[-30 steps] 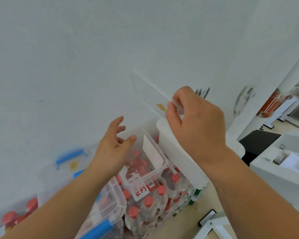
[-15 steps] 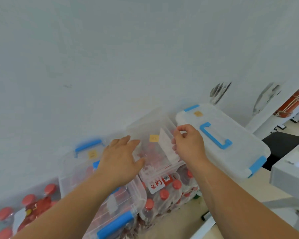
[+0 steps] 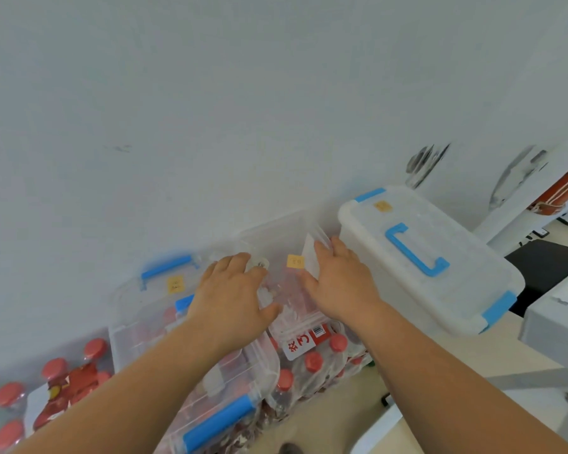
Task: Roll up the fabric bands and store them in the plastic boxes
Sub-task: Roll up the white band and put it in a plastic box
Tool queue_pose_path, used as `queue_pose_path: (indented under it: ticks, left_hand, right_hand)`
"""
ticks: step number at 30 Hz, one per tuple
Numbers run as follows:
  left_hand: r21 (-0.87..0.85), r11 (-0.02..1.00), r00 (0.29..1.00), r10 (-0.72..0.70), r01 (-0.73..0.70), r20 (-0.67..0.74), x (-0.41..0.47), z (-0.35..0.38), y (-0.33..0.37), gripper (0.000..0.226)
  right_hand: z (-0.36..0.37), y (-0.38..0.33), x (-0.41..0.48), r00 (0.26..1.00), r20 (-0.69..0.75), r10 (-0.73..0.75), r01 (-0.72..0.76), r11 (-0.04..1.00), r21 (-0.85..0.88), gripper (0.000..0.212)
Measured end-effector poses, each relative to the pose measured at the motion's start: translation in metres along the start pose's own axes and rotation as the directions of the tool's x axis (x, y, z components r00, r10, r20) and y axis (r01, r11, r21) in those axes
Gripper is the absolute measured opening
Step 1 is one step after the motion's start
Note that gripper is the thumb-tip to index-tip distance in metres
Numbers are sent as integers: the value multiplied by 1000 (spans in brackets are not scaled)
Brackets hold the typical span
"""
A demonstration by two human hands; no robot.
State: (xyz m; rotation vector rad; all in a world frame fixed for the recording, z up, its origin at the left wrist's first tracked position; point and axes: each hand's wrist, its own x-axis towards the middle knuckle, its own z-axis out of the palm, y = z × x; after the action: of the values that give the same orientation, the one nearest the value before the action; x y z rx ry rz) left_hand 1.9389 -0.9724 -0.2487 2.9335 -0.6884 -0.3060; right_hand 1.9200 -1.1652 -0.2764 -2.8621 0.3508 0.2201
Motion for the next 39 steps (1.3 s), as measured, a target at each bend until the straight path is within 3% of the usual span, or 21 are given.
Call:
queue_pose_path:
  ticks: [9, 15, 20, 24, 28, 30, 35, 39]
  left_hand:
    - [36, 998, 999, -43, 43, 0, 2, 3, 1, 71]
    - [-171, 985, 998, -35, 26, -51, 5, -2, 4, 54]
    - [-169, 986, 999, -9, 2, -46, 2, 0, 4, 48]
    - [-76, 997, 996, -34, 28, -81, 14, -2, -6, 73]
    - [83, 996, 991, -33, 22, 131, 30, -8, -7, 131]
    - [138, 990, 977, -20, -9, 213, 34, -9, -9, 147]
    - [208, 976, 984, 23, -60, 177, 39, -7, -12, 144]
    - [127, 951, 955, 266, -283, 135, 40, -7, -10, 116]
  right_hand:
    - [-1, 3, -2, 1000, 30, -3, 2, 999, 32, 77]
    - [-5, 9, -9, 999, 38, 35, -33, 998, -53, 80]
    - [-2, 9, -15, 993, 115, 41, -36, 998, -49, 92]
    - [13, 9, -18, 997, 77, 20, -12, 994, -112, 96]
    - [11, 8, -21, 997, 81, -4, 10, 997, -73, 109]
    - [5, 9, -23, 994, 92, -55, 58, 998, -33, 119]
    - [-6, 24, -32, 930, 248, -271, 290, 956, -43, 141]
    - [-5, 25, -37, 907, 221, -360, 390, 914, -113, 120]
